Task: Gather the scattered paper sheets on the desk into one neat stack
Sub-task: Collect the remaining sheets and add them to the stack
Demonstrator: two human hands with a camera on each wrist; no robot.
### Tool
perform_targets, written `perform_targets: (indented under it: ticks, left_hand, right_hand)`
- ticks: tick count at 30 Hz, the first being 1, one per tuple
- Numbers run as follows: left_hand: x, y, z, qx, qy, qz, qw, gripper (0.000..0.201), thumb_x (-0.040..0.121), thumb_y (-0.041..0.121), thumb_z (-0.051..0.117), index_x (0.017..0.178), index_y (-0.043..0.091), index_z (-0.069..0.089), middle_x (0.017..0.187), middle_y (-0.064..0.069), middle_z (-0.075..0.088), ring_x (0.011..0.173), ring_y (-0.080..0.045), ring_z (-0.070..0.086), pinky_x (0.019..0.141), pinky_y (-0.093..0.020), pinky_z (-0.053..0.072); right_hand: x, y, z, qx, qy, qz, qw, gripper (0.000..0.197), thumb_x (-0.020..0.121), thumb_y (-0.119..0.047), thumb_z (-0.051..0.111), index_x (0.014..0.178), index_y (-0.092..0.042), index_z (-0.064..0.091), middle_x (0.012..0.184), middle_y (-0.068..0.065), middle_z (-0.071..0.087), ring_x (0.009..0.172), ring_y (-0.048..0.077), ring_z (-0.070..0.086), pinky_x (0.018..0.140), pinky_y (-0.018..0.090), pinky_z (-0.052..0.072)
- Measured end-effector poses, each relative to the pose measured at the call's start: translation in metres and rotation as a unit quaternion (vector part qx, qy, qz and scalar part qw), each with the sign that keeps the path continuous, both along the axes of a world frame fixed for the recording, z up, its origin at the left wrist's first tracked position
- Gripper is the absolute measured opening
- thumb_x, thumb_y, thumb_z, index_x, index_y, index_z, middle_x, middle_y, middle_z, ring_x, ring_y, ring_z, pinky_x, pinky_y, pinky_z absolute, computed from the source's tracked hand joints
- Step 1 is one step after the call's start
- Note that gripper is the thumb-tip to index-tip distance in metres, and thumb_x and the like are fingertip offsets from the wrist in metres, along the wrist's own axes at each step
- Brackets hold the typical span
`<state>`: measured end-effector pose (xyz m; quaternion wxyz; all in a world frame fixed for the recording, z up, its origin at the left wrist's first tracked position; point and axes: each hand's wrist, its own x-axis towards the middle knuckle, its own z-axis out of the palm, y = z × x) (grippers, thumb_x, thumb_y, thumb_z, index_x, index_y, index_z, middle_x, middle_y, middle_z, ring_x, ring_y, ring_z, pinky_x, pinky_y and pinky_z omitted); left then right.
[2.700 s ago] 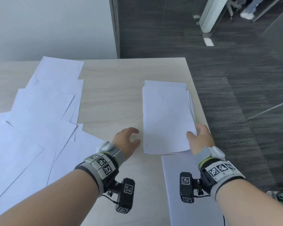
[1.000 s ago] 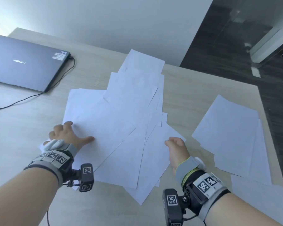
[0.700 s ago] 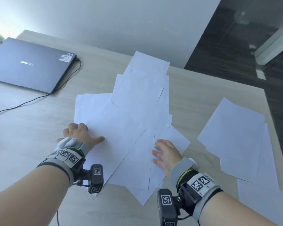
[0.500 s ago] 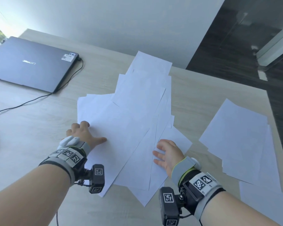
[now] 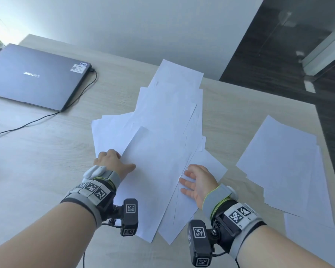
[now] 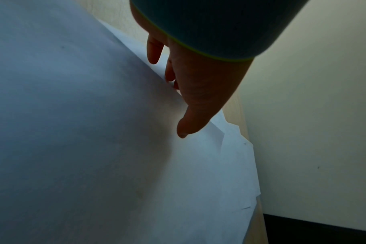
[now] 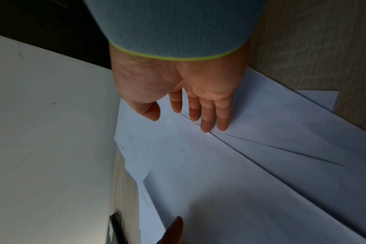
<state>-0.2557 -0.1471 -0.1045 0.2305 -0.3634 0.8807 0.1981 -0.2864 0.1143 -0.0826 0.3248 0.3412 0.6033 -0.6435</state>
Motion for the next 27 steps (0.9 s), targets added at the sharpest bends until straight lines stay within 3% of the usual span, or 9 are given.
perform_targets:
  ticks: [3,7,11,13,17,21,24,25,27]
  left_hand:
    - [-0.003,0.004,-0.002,0.042,0.047,0.047,0.997,0.063,0.072,0.051,0.078,0.118,0.021,0.045,0.118,-0.007,0.056,0.093,-0.029,0.059,0.083,-0.041,0.050]
    - [-0.006,0.000,-0.003,0.119,0.062,0.137,0.981,0.075,0.075,0.041,0.082,0.137,0.018,0.045,0.112,-0.009,0.062,0.097,-0.033,0.062,0.086,-0.040,0.052]
    - [-0.008,-0.001,0.003,0.177,0.050,0.140,0.973,0.044,0.081,0.040,0.079,0.113,0.013,0.065,0.093,-0.005,0.071,0.080,-0.026,0.068,0.071,-0.031,0.050]
    - [-0.006,0.001,0.004,0.205,0.072,0.145,0.965,0.031,0.084,0.037,0.077,0.105,0.016,0.068,0.088,-0.004,0.072,0.076,-0.024,0.068,0.063,-0.028,0.048]
    - [-0.002,0.004,0.002,0.235,0.127,0.158,0.951,0.021,0.090,0.030,0.071,0.107,0.018,0.067,0.088,-0.004,0.073,0.078,-0.026,0.069,0.071,-0.032,0.053]
    - [0.004,0.004,0.001,0.304,0.153,0.186,0.922,0.021,0.087,0.022,0.070,0.108,0.024,0.069,0.088,-0.005,0.076,0.079,-0.030,0.073,0.074,-0.035,0.058]
    - [0.010,0.008,0.000,0.358,0.162,0.241,0.887,0.025,0.077,0.020,0.073,0.102,0.021,0.074,0.091,-0.012,0.079,0.083,-0.037,0.075,0.085,-0.053,0.061]
    - [0.012,0.010,0.000,0.383,0.162,0.267,0.869,0.025,0.082,0.014,0.073,0.106,0.016,0.073,0.094,-0.015,0.078,0.083,-0.038,0.074,0.083,-0.055,0.061]
    - [0.017,0.013,0.000,0.423,0.151,0.298,0.842,0.022,0.091,0.006,0.067,0.113,0.008,0.069,0.097,-0.019,0.075,0.077,-0.035,0.072,0.072,-0.047,0.061]
  right_hand:
    - [0.000,0.000,0.001,-0.002,-0.002,-0.001,1.000,0.015,0.097,-0.023,0.056,0.111,-0.019,0.059,0.118,0.008,0.060,0.105,0.030,0.068,0.097,0.053,0.052]
    - [0.001,0.001,0.002,-0.004,-0.003,-0.003,1.000,0.015,0.096,-0.024,0.058,0.111,-0.019,0.059,0.122,0.009,0.060,0.105,0.030,0.068,0.094,0.052,0.054]
    - [0.000,0.001,0.002,-0.014,-0.003,-0.005,1.000,0.014,0.096,-0.023,0.058,0.109,-0.018,0.060,0.119,0.010,0.060,0.105,0.031,0.068,0.094,0.053,0.054]
    - [0.001,0.002,0.002,-0.018,-0.005,-0.005,1.000,0.012,0.096,-0.023,0.058,0.107,-0.018,0.060,0.115,0.009,0.060,0.105,0.031,0.068,0.095,0.054,0.053]
    - [0.001,0.005,0.003,-0.021,-0.005,-0.002,1.000,0.013,0.097,-0.024,0.058,0.109,-0.019,0.059,0.120,0.009,0.061,0.106,0.031,0.068,0.093,0.052,0.055]
    - [0.001,0.007,0.005,0.031,0.018,0.044,0.998,0.016,0.095,-0.022,0.057,0.111,-0.017,0.060,0.111,0.005,0.063,0.105,0.026,0.067,0.090,0.045,0.054]
    - [0.002,0.011,-0.001,0.134,0.076,0.106,0.982,0.014,0.090,-0.024,0.059,0.104,-0.024,0.061,0.108,0.001,0.065,0.094,0.019,0.066,0.086,0.042,0.057]
    - [0.002,0.013,-0.004,0.158,0.094,0.120,0.976,0.016,0.088,-0.027,0.060,0.103,-0.027,0.061,0.107,-0.001,0.066,0.094,0.019,0.066,0.089,0.044,0.057]
    - [0.002,0.016,-0.005,0.162,0.102,0.125,0.974,0.019,0.083,-0.033,0.063,0.102,-0.029,0.061,0.102,-0.003,0.068,0.094,0.025,0.068,0.090,0.049,0.057]
